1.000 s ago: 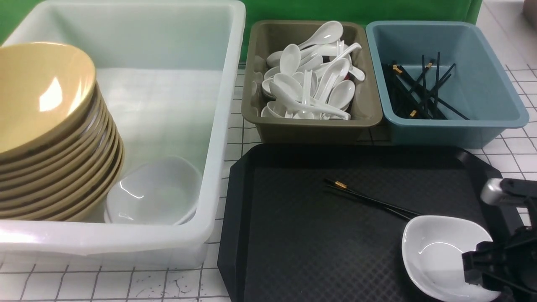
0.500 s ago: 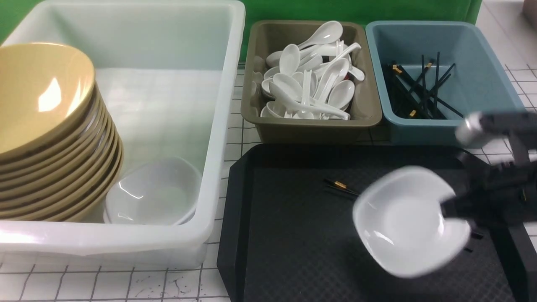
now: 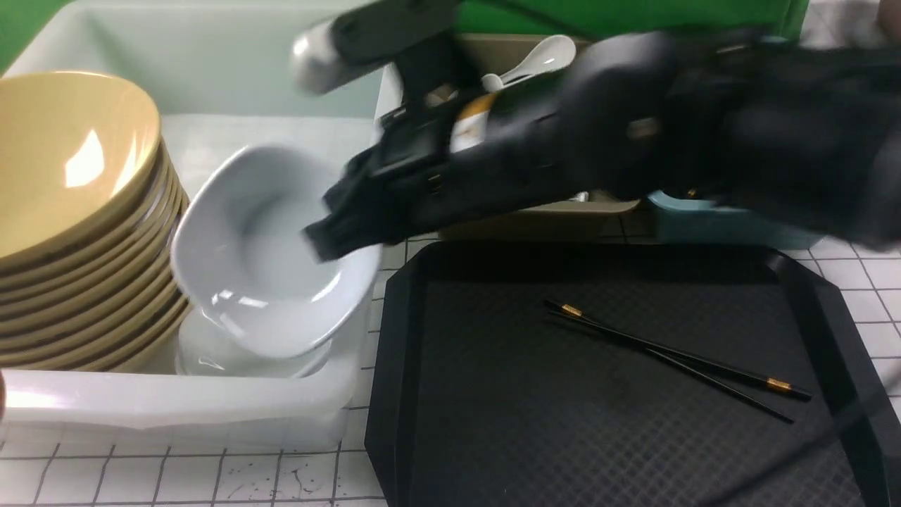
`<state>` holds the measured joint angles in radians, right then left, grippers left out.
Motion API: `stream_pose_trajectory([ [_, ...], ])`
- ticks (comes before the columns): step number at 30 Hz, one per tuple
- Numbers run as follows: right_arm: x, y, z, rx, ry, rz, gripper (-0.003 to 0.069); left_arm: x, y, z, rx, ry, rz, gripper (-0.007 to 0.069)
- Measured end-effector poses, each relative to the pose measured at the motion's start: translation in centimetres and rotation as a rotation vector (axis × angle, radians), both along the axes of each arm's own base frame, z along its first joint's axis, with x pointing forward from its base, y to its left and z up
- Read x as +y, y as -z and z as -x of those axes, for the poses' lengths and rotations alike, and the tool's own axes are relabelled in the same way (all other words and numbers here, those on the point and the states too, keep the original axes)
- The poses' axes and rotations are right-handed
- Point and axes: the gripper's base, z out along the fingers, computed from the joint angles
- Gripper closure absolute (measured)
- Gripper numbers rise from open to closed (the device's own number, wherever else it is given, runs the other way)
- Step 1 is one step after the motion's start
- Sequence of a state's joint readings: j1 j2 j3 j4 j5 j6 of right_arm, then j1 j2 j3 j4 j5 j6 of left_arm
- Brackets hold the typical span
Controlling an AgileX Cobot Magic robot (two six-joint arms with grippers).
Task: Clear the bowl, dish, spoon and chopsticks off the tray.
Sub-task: Use the right arm to put the plate into the large storage box on the left, then use the right arm to grab a chopstick
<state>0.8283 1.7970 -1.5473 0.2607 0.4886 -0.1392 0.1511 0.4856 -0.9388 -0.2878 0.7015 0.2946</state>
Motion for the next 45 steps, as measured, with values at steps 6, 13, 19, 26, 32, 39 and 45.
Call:
stream_pose_trajectory([
  [6, 3.1, 3.4, -1.9, 0.075, 0.050, 0.048, 0.0554, 0.0, 0.1, 0.0, 0.007, 0.004, 0.003, 0.0636],
  [13, 3.0, 3.2, -2.0, 0.086, 0.049, 0.080, 0.0340, -0.1, 0.1, 0.0, 0.008, 0.006, 0.004, 0.0636],
  [19, -0.2, -0.7, -0.6, -0.018, -0.040, 0.284, 0.0197, -0.2, 1.0, -0.3, 0.041, 0.020, 0.027, 0.0636],
  [26, -11.5, 0.3, -2.0, -0.011, 0.108, 0.596, 0.0191, -0.6, 6.0, -0.9, 0.171, 0.079, 0.071, 0.0636],
  [32, -20.1, 11.4, -1.7, 0.276, 0.131, 0.781, 0.0191, -1.0, 12.1, -0.9, 0.299, 0.144, 0.040, 0.0636],
  [39, -21.8, 13.9, -3.8, 0.251, 0.212, 0.713, 0.0197, -1.0, 14.1, -1.6, 0.231, 0.150, 0.040, 0.0636],
  [45, -21.4, 15.2, -4.3, 0.347, 0.258, 0.647, 0.0231, -1.0, 14.0, -1.7, 0.212, 0.150, 0.045, 0.0636],
])
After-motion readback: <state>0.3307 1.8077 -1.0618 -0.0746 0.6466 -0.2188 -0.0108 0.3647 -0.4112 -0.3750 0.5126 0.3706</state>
